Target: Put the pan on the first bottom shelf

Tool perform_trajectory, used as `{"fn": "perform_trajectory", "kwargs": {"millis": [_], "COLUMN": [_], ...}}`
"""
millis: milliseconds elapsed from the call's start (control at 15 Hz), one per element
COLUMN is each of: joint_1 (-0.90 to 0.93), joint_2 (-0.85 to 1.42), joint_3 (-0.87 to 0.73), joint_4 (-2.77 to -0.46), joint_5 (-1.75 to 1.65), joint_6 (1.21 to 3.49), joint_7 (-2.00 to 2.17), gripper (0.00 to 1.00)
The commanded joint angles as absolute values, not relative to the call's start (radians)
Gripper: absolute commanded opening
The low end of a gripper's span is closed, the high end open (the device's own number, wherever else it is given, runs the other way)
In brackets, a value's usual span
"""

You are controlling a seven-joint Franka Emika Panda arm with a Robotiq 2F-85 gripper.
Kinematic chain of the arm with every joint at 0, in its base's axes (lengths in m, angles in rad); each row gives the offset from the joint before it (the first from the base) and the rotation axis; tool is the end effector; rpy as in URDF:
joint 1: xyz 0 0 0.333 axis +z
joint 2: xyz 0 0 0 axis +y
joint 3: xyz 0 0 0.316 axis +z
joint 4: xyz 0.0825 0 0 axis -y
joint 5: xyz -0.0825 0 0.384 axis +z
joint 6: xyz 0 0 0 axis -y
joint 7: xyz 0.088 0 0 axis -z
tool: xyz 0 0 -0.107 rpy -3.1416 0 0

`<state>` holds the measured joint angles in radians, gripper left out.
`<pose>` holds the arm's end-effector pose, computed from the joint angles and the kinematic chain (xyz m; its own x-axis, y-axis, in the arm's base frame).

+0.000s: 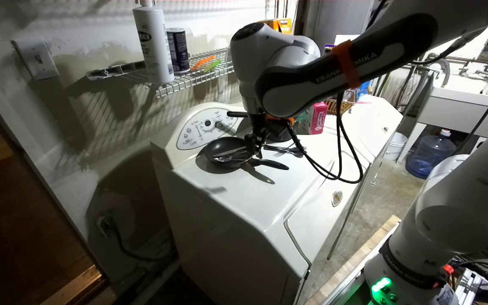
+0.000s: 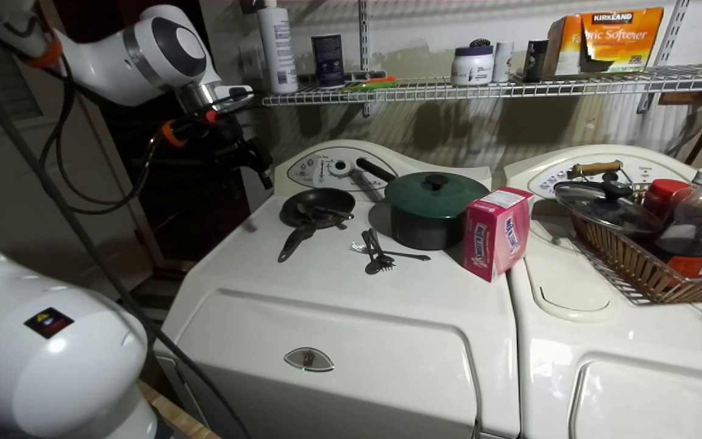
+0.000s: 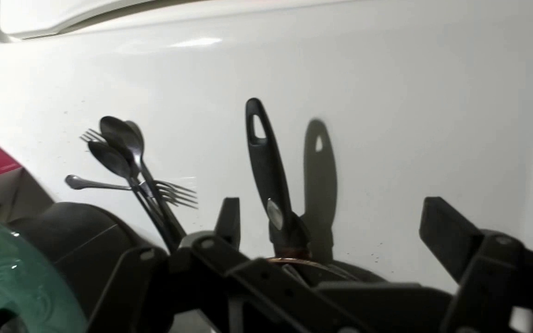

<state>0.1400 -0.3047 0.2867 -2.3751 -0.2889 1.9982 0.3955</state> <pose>0.4091 0.1701 0.4327 0.9881 0.1514 0.0266 0.1331 -0.9290 0.3453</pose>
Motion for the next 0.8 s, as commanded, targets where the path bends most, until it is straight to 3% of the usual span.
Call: {"fn": "perform_trajectory", "kwargs": {"millis": [0, 267, 733], "joint_1": [0.131, 0.142, 0.170], "joint_2": [-0.318, -0.252, -0.267], "joint_3": [0.357, 0.434, 0.407], "joint_4": [-2.365, -2.354, -2.371], "joint_5": [-0.464, -0.613, -0.588], "joint_6": [1.951, 1.916, 1.925], "joint_7": [0.538, 0.734, 0.714], "gripper": [1.00, 1.00, 1.00]}}
